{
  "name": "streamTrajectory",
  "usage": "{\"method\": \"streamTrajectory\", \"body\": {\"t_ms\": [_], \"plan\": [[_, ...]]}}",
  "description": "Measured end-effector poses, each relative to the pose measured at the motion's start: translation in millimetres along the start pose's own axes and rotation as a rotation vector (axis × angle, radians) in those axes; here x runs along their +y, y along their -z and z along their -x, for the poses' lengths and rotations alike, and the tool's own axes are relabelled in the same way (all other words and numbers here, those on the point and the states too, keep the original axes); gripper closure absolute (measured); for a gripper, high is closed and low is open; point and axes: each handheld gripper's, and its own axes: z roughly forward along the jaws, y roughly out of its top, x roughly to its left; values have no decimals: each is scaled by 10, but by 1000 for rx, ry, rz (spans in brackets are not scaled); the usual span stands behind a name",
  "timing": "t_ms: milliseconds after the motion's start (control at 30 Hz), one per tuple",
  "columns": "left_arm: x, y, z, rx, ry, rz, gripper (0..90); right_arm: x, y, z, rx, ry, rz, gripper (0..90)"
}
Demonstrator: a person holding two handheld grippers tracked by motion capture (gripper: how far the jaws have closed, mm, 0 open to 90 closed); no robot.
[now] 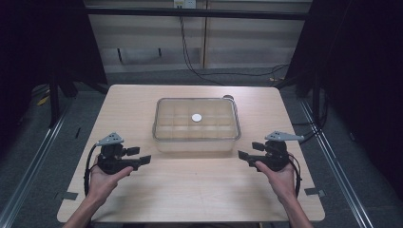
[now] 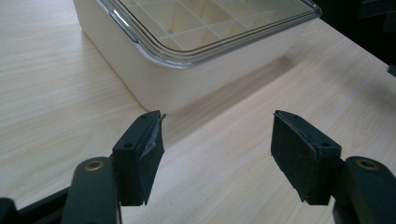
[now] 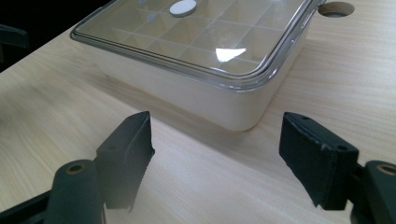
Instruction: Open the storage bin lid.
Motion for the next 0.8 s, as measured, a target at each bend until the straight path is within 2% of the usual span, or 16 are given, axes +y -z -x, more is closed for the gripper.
{"method": "streamTrajectory", "body": {"t_ms": [167, 300, 333, 400, 467, 800], "plan": [[78, -56, -2, 5, -31, 4, 389, 56, -29, 21, 17, -2, -3, 273], [150, -70, 0, -6, -25, 20, 377, 117, -82, 57, 35, 0, -14, 265], [162, -73, -8, -8, -25, 16, 377, 117, -82, 57, 35, 0, -14, 265], [195, -95, -7, 15, -33, 10, 377, 134, -99, 70, 37, 1, -15, 262], [227, -109, -23, 4, -37, 2, 383, 149, -114, 82, 43, -5, -11, 261], [429, -113, -177, 10, -1, 54, 413, 282, -149, 166, 48, -19, -1, 234]]}}
